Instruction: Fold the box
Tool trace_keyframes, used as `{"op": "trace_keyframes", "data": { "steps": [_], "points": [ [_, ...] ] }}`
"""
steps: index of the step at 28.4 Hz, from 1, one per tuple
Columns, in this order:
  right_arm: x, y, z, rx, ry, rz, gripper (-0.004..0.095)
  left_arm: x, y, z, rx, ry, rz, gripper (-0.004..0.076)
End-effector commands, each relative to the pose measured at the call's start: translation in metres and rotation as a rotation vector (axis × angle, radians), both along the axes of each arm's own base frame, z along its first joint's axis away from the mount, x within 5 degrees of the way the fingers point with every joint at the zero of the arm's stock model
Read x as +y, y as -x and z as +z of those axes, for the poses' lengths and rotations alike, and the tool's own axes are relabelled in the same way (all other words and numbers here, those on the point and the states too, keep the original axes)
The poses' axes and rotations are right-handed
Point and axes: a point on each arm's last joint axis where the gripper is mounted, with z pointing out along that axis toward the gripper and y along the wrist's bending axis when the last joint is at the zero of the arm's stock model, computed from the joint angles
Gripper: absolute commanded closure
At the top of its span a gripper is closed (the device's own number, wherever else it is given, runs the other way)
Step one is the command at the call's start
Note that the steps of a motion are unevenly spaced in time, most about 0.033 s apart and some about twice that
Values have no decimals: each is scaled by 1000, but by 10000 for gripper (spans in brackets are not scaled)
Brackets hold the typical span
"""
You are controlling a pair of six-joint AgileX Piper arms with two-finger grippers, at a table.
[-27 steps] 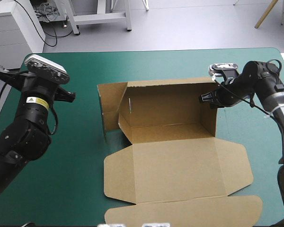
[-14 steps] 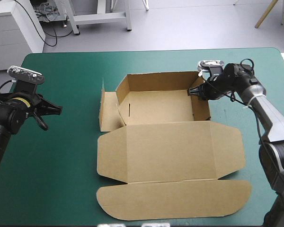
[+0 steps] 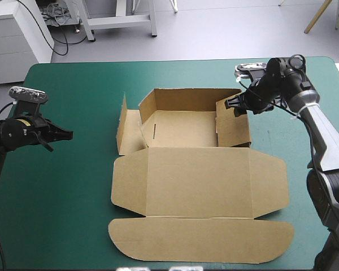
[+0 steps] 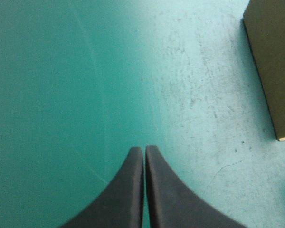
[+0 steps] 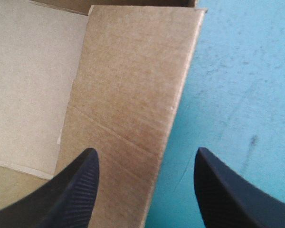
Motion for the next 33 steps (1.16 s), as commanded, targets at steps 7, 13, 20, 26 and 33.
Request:
{"op": "trace_keyframes", "data": {
  "steps": [7, 13, 20, 26, 33],
  "points": [
    [-3, 8, 21, -52, -10, -1, 355, 2, 3, 17, -82, 37, 20, 730],
    [2, -5, -6, 26, -39, -32, 355, 1, 5, 15, -49, 42, 18, 730],
    [6, -17, -34, 99, -51, -33, 373, 1, 6, 12, -20, 46, 14, 734],
    [6, -20, -42, 117, -52, -33, 728, 1, 7, 11, -3, 48, 12, 734],
    [7, -13, -25, 81, -79, -32, 927, 1, 7, 11, -3, 48, 12, 734]
  ]
}}
